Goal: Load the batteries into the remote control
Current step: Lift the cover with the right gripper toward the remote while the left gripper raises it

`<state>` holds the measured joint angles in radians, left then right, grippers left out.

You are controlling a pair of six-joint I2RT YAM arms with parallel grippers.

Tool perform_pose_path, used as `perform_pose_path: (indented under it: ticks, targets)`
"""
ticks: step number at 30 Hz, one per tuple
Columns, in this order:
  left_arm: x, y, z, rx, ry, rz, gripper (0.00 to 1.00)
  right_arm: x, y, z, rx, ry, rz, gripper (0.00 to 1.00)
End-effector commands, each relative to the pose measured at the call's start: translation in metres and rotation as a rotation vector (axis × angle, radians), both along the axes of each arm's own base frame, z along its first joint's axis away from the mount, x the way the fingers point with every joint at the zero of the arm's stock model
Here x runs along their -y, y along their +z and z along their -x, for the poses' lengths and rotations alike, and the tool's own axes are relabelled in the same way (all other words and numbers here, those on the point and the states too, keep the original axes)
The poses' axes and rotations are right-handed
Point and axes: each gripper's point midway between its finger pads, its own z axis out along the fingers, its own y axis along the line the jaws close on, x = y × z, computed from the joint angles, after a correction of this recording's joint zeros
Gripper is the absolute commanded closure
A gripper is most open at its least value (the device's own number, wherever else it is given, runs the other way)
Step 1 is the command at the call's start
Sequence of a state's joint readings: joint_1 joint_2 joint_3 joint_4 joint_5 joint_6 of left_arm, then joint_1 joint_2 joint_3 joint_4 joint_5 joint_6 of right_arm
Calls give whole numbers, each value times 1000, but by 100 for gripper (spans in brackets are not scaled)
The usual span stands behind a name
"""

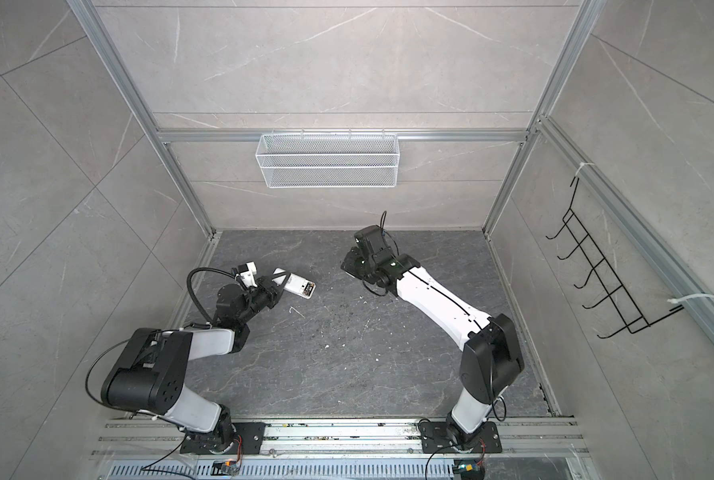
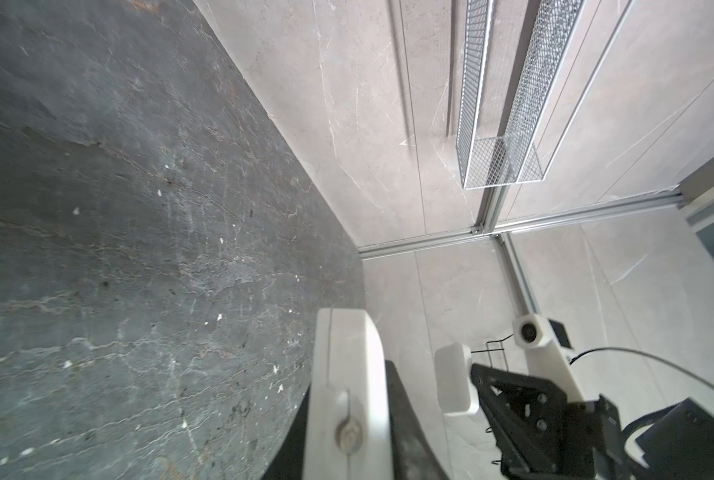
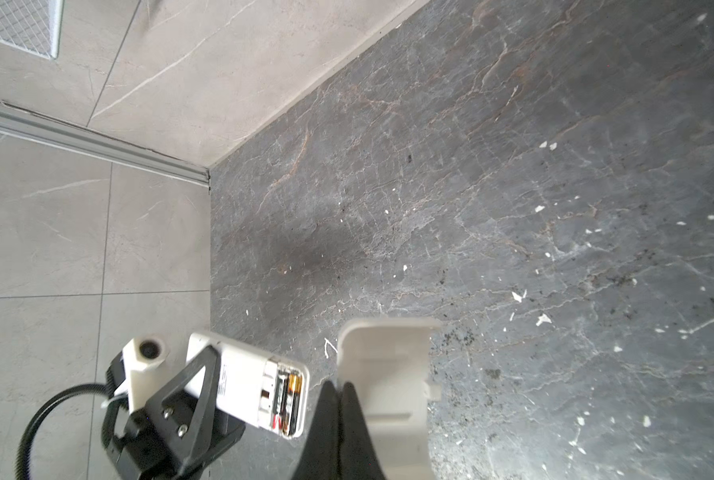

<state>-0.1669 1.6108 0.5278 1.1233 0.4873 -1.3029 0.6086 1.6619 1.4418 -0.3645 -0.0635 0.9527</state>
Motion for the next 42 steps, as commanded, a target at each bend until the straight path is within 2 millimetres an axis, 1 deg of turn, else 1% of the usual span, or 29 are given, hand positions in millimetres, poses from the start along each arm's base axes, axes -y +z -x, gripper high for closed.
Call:
perform_pose_path:
  ticks: [1,3,5,7,9,12,14,15,19,21,24,26,33,39,42]
  targets:
    - [14,53,-9,112,-56,183,100,-13,30,16,34,37,-180,100]
    - [22,56,-12,109,-70,233,100,-12,41,20,53,24,-260,100]
    - [27,50,-16,70,-53,268,100,-15,50,21,66,26,-328,100]
    - [29,41,-19,24,-18,305,100,-23,57,20,71,42,-394,100]
    - [33,40,-20,-14,-22,346,100,-31,61,16,73,52,-455,100]
    - [51,47,-24,-64,-112,412,100,-43,66,9,77,67,-532,100]
    - [59,51,-24,-72,-148,426,100,-49,65,6,69,69,-547,100]
    - [60,51,-23,-72,-149,426,100,-51,65,5,65,69,-549,100]
    - [55,46,-21,-77,-111,425,100,-49,59,2,51,18,-562,100]
    - [59,43,-21,-85,-121,422,100,-48,56,-1,48,-18,-575,100]
    - [65,38,-21,-103,-143,423,100,-55,57,-3,45,-24,-588,100]
    - [62,37,-20,-102,-125,422,100,-60,59,-4,39,-19,-585,100]
    - [61,44,-19,-89,-119,429,100,-60,37,-5,-28,-90,-546,100]
    - [62,38,-19,-114,-132,435,100,-72,32,-3,-36,-100,-500,100]
    - [66,35,-20,-137,-150,446,100,-71,28,-4,-44,-110,-474,100]
